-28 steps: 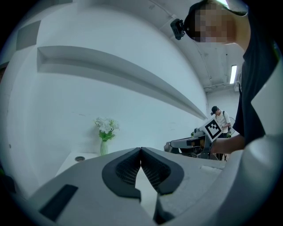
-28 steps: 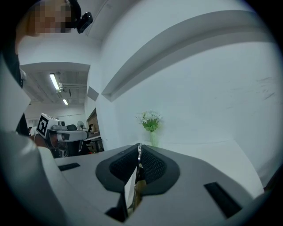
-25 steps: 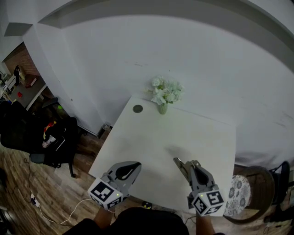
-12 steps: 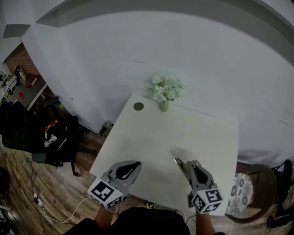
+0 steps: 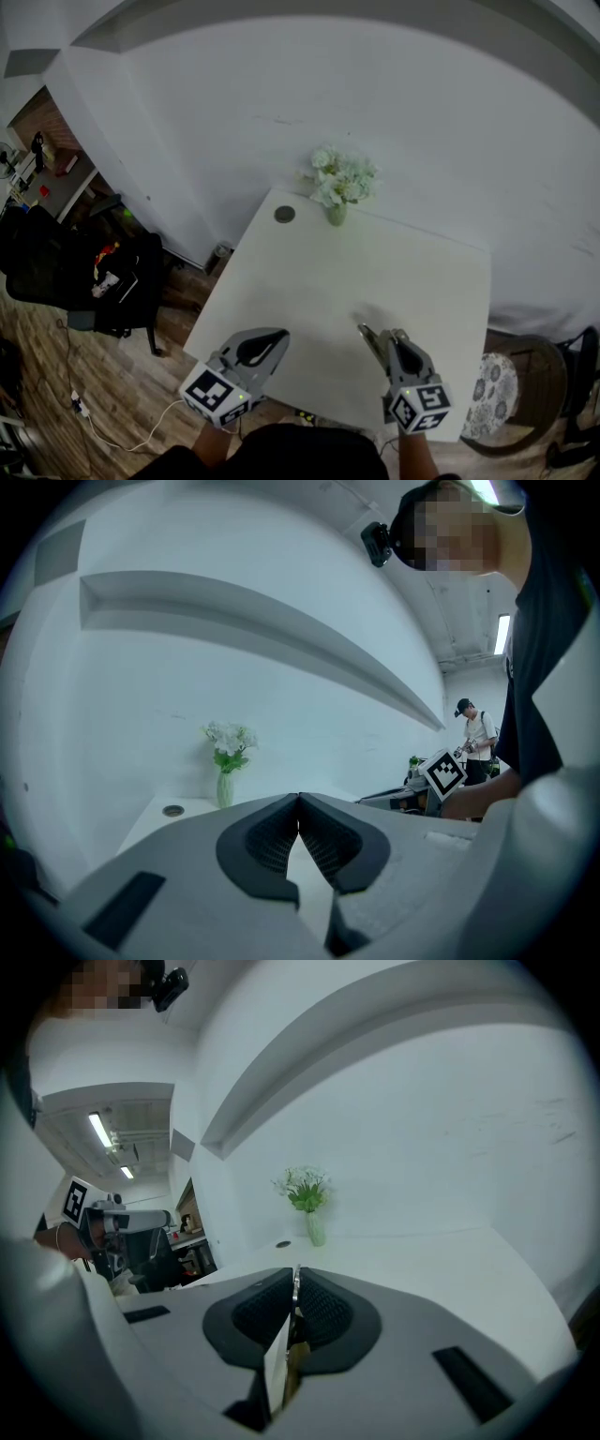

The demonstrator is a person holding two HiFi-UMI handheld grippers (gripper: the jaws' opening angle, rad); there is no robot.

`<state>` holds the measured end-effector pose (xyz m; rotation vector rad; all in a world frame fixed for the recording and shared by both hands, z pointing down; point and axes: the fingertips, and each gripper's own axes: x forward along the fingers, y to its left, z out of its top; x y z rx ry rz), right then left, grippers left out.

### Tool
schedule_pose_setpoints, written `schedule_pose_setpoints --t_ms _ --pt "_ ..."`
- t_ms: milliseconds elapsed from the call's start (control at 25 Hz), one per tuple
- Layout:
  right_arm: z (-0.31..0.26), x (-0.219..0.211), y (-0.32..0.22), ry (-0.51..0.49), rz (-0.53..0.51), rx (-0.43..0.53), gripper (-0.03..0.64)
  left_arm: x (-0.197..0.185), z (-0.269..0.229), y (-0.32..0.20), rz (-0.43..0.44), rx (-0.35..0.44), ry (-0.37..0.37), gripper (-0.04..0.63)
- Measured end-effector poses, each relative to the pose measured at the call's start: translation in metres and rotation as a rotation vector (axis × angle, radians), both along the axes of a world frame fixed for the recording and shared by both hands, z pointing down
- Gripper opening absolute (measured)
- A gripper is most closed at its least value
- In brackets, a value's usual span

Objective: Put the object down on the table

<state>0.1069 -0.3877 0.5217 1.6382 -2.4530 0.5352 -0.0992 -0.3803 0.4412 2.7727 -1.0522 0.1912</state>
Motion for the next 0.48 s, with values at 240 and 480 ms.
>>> schedule_pose_setpoints --t_ms 240,480 --pt "0.010 -0.001 -0.003 0.003 -0.002 -0.017 0.021 -0.002 0.001 -0.002 -0.010 -0.007 -0.004 0.000" --pt "0.019 -0.001 -0.004 0.007 0.003 -0.042 0.021 -0.004 0.003 -0.004 -0.013 -0.008 -0.004 0.000"
